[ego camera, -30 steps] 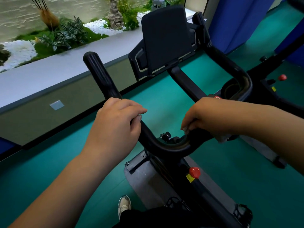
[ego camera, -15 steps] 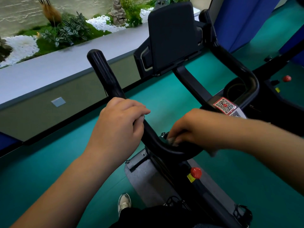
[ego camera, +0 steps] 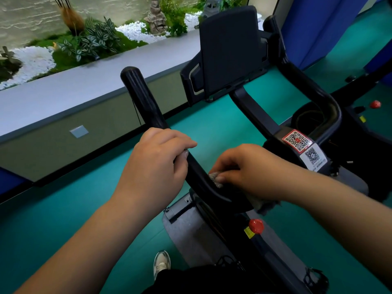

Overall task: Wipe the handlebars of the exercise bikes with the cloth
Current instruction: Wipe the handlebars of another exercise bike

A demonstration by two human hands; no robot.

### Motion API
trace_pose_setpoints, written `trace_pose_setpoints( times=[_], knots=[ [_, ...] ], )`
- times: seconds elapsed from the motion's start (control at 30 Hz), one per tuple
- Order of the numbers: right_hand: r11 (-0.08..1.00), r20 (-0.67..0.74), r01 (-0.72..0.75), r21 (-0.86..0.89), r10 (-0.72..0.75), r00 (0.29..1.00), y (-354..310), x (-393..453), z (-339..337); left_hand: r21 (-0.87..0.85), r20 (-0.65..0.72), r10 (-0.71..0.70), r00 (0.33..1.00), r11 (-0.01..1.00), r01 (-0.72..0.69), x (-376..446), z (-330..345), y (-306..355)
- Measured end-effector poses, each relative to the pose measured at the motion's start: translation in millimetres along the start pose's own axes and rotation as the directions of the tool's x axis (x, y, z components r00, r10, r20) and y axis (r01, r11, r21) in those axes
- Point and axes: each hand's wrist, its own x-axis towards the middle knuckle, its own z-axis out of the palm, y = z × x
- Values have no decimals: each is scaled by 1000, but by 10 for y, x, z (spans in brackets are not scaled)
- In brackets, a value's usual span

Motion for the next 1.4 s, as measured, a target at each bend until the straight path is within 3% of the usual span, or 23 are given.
trace_pose_setpoints(
  times=[0.2, 0.3, 0.4, 0.47, 0.7, 0.9, 1.07, 1.23, 1.33, 1.4],
  knots=[
    [999, 72, -17, -41, 20, 997, 70, -108, -115, -12, -44, -25, 999, 1000, 25, 62, -37, -76],
    [982, -13, -73, 176, 77, 997, 4, 7, -1, -13, -64, -46, 997, 999, 45, 82, -79, -126],
    [877, -151, -91, 471, 181, 972, -100, 186, 125, -2, -80, -55, 995, 998, 55, 97, -117, -194],
    [822, -221, -62, 566, 223, 949, -173, 268, 175, 4, -87, -63, 994, 998, 63, 120, -142, -234],
    [832, -135, -180, 524, 290, 947, -100, 112, 202, 35, -119, -75, 990, 996, 80, 225, -256, -383],
    [743, -349, 6, 670, 307, 885, -453, 609, 243, 80, -122, -70, 990, 994, 80, 326, -395, -508],
    [743, -270, -84, 663, 343, 900, -373, 361, 269, 36, -168, -71, 983, 996, 79, 387, -414, -595],
    [696, -361, -35, 717, 414, 836, -513, 531, 338, 1, -201, -59, 978, 998, 60, 459, -411, -629],
    [721, -460, 72, 689, 358, 812, -711, 784, 300, 11, -210, -45, 977, 999, 48, 517, -436, -667],
    [785, -472, 67, 616, 299, 830, -747, 777, 288, 14, -216, -32, 976, 999, 36, 548, -450, -692]
  ],
)
